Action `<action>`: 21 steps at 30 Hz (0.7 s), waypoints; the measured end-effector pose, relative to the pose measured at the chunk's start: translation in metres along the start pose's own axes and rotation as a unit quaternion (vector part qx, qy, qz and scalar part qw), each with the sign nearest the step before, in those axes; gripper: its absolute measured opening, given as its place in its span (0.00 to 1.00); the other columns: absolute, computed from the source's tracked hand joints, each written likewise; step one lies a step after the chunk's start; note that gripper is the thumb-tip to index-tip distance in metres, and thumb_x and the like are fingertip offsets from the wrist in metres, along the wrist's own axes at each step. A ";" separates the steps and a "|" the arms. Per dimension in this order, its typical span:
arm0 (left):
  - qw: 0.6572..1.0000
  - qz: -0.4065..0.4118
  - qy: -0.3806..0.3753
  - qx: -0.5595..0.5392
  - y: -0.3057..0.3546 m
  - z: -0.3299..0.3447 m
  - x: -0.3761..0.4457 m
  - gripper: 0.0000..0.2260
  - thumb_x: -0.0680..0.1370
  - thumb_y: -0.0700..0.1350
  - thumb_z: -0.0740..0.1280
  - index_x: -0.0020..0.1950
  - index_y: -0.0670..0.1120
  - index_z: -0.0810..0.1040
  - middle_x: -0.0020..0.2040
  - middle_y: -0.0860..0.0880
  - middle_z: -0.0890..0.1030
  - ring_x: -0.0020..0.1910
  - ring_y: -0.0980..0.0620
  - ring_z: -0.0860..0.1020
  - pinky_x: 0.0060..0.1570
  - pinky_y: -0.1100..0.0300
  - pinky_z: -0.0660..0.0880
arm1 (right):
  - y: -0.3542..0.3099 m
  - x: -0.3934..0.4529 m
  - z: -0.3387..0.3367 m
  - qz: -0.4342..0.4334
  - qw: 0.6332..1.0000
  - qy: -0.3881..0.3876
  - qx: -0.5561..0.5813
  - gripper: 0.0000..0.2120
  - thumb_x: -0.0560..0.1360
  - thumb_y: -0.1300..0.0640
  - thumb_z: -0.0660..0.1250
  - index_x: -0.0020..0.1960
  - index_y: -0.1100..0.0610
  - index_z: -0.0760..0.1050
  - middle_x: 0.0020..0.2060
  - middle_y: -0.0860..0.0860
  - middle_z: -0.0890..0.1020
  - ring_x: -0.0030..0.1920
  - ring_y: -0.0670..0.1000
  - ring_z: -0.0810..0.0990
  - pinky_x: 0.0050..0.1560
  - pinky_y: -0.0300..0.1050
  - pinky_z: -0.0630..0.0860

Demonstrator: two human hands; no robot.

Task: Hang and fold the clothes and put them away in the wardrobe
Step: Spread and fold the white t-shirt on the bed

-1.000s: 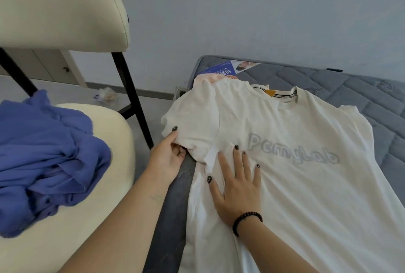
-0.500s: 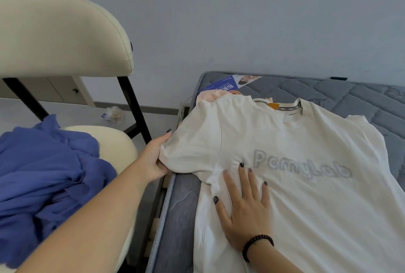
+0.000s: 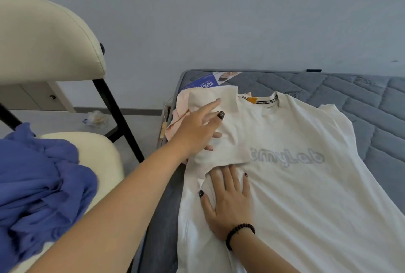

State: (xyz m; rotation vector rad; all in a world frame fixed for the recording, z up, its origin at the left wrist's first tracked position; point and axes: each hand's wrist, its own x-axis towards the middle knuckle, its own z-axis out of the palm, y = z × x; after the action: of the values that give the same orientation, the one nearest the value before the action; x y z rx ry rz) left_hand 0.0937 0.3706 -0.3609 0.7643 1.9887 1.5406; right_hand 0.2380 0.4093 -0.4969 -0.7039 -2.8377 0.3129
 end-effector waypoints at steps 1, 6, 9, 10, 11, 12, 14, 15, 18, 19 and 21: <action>0.999 0.014 0.037 0.035 -0.011 0.004 -0.001 0.19 0.81 0.49 0.62 0.71 0.61 0.68 0.65 0.55 0.75 0.55 0.55 0.81 0.48 0.54 0.81 | 0.000 0.000 -0.001 0.005 1.000 0.006 0.021 0.28 0.74 0.40 0.53 0.72 0.49 0.61 0.73 0.49 0.65 0.75 0.51 0.58 0.73 0.56 0.46; 0.946 0.077 0.001 0.314 -0.071 0.014 -0.012 0.20 0.82 0.44 0.57 0.75 0.53 0.65 0.74 0.55 0.65 0.74 0.55 0.62 0.72 0.60 0.58 | 0.005 -0.002 -0.003 0.058 0.965 0.110 0.233 0.21 0.70 0.50 0.57 0.61 0.55 0.69 0.65 0.48 0.70 0.68 0.46 0.66 0.71 0.43 0.58; 0.892 0.103 -0.031 0.439 -0.096 0.025 -0.020 0.26 0.83 0.49 0.52 0.79 0.54 0.47 0.78 0.56 0.44 0.77 0.58 0.43 0.75 0.58 0.45 | 0.006 -0.004 -0.013 0.104 0.911 0.129 0.379 0.19 0.71 0.54 0.58 0.62 0.46 0.63 0.66 0.43 0.65 0.67 0.39 0.65 0.67 0.37 0.64; 0.876 0.100 -0.028 0.472 -0.104 0.030 -0.023 0.27 0.82 0.52 0.49 0.78 0.54 0.41 0.78 0.56 0.38 0.77 0.57 0.38 0.75 0.56 0.41 | 0.007 -0.003 -0.016 0.119 0.892 0.137 0.413 0.20 0.72 0.57 0.59 0.61 0.42 0.61 0.66 0.43 0.66 0.65 0.38 0.68 0.65 0.34 0.66; 0.863 0.104 -0.019 0.494 -0.111 0.034 -0.027 0.27 0.81 0.54 0.46 0.77 0.55 0.37 0.77 0.55 0.36 0.76 0.55 0.36 0.75 0.55 0.38 | 0.010 -0.002 -0.019 0.137 0.873 0.146 0.445 0.22 0.72 0.58 0.60 0.61 0.40 0.60 0.64 0.44 0.68 0.62 0.38 0.70 0.61 0.31 0.68; 0.854 0.113 -0.004 0.509 -0.118 0.037 -0.028 0.27 0.80 0.55 0.44 0.77 0.54 0.37 0.78 0.53 0.37 0.77 0.54 0.37 0.74 0.55 0.38 | 0.015 0.001 -0.023 0.157 0.857 0.149 0.467 0.23 0.72 0.60 0.60 0.61 0.40 0.60 0.62 0.46 0.70 0.58 0.38 0.73 0.57 0.29 0.69; 0.837 0.132 0.024 0.530 -0.129 0.039 -0.028 0.28 0.80 0.54 0.46 0.79 0.51 0.43 0.79 0.49 0.45 0.78 0.51 0.43 0.73 0.53 0.42 | 0.033 0.013 -0.032 0.194 0.846 0.135 0.478 0.23 0.73 0.65 0.61 0.63 0.46 0.63 0.60 0.49 0.71 0.53 0.40 0.75 0.49 0.26 0.71; 0.833 0.137 0.033 0.535 -0.132 0.040 -0.027 0.28 0.81 0.54 0.48 0.80 0.50 0.46 0.80 0.47 0.49 0.78 0.49 0.46 0.73 0.52 0.45 | 0.046 0.021 -0.036 0.201 0.852 0.126 0.467 0.23 0.73 0.67 0.61 0.64 0.50 0.65 0.61 0.49 0.69 0.52 0.41 0.75 0.47 0.24 0.70; 0.829 0.134 0.030 0.542 -0.131 0.041 -0.025 0.28 0.81 0.53 0.49 0.80 0.49 0.49 0.80 0.46 0.51 0.78 0.48 0.50 0.73 0.50 0.48 | 0.094 0.054 -0.048 0.188 0.900 0.138 0.368 0.21 0.73 0.66 0.62 0.66 0.56 0.68 0.66 0.48 0.64 0.55 0.45 0.74 0.49 0.24 0.68; 0.827 0.133 0.030 0.545 -0.130 0.042 -0.026 0.27 0.81 0.53 0.49 0.80 0.49 0.49 0.80 0.46 0.51 0.78 0.47 0.51 0.73 0.50 0.49 | 0.109 0.065 -0.049 0.184 0.910 0.143 0.342 0.21 0.73 0.66 0.63 0.65 0.57 0.69 0.67 0.49 0.64 0.57 0.47 0.73 0.52 0.27 0.67; 0.813 0.137 0.030 0.565 -0.125 0.044 -0.026 0.27 0.80 0.52 0.49 0.79 0.48 0.52 0.79 0.45 0.52 0.78 0.46 0.53 0.73 0.48 0.49 | 0.131 0.082 -0.046 0.207 0.906 0.159 0.334 0.18 0.73 0.65 0.65 0.63 0.58 0.72 0.65 0.51 0.69 0.59 0.49 0.74 0.55 0.34 0.66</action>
State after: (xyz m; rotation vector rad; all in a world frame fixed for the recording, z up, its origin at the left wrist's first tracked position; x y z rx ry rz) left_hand 0.1267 0.3576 -0.4908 1.4782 2.8746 0.2963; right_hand 0.2350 0.5693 -0.4744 -1.0560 -2.0405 1.0604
